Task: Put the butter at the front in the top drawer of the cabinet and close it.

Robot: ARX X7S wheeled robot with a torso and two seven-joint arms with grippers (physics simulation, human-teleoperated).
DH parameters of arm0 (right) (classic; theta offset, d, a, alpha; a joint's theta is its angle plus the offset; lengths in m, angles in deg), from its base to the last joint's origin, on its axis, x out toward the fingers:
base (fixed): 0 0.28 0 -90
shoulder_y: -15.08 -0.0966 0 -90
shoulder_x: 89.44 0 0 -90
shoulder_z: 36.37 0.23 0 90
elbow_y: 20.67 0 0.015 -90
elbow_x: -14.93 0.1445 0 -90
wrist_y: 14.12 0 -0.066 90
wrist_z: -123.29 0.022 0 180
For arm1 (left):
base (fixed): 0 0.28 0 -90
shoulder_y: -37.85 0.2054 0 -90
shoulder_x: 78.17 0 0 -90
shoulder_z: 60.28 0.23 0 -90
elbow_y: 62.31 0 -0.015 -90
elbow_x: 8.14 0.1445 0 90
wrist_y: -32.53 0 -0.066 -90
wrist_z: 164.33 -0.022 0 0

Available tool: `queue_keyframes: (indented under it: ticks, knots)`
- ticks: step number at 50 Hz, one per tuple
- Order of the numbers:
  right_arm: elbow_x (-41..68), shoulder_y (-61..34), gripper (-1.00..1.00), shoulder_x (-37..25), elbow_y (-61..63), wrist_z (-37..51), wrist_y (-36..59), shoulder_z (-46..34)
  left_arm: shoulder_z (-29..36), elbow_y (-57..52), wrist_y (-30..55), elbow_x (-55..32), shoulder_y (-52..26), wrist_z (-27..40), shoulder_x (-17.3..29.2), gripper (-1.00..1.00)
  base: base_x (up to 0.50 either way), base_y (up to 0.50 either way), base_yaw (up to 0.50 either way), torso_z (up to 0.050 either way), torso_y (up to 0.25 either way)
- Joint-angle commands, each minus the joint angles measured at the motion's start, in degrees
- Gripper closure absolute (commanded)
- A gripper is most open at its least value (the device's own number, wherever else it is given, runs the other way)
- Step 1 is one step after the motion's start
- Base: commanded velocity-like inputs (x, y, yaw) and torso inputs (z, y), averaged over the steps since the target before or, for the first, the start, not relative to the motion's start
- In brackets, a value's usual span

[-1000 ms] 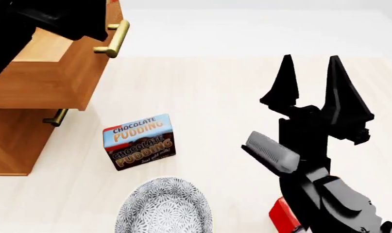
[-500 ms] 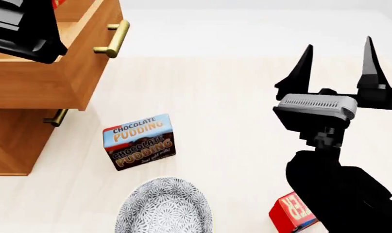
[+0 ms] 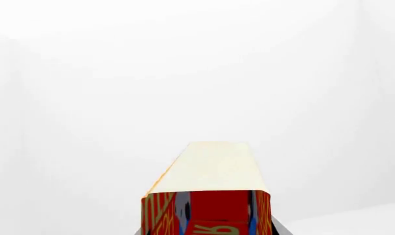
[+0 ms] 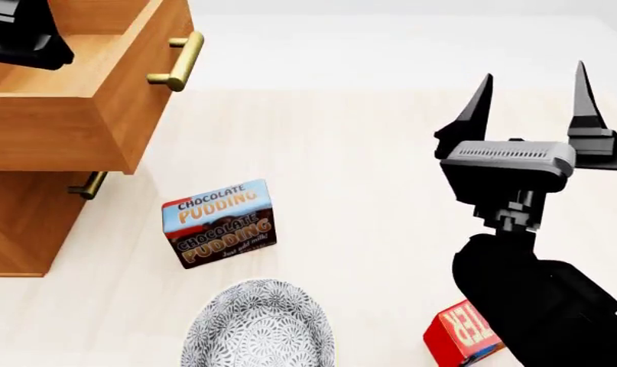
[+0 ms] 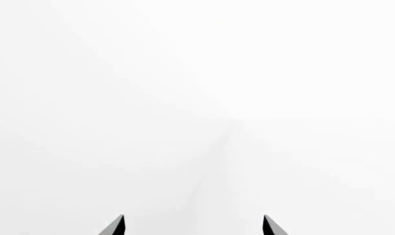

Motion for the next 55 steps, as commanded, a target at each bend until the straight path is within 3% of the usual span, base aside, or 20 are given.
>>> queue_keyframes:
  ticks: [1,29,55]
  knots:
    - [0.57,0.56,-1.0,-0.11,0.06,-0.03,-0.38,0.52,0.18,3.92,0.83,3.57,-2.89,-0.49,-1.3,1.0,0.0,0.0,0.0,0.0,0.01]
    - [0.67,1.61,-1.0,-0.94,1.97,0.21,0.58,1.24,4.77,18.47,2.54,10.73,-8.32,-5.41,-5.75,1.0,0.0,0.0,0.0,0.0,0.001]
    - [0.59,2.35,-1.0,-0.68,1.07,0.31,-0.19,1.6,7.33,24.48,1.2,13.39,-6.5,-7.99,-8.63,1.0,0.0,0.0,0.0,0.0,0.002]
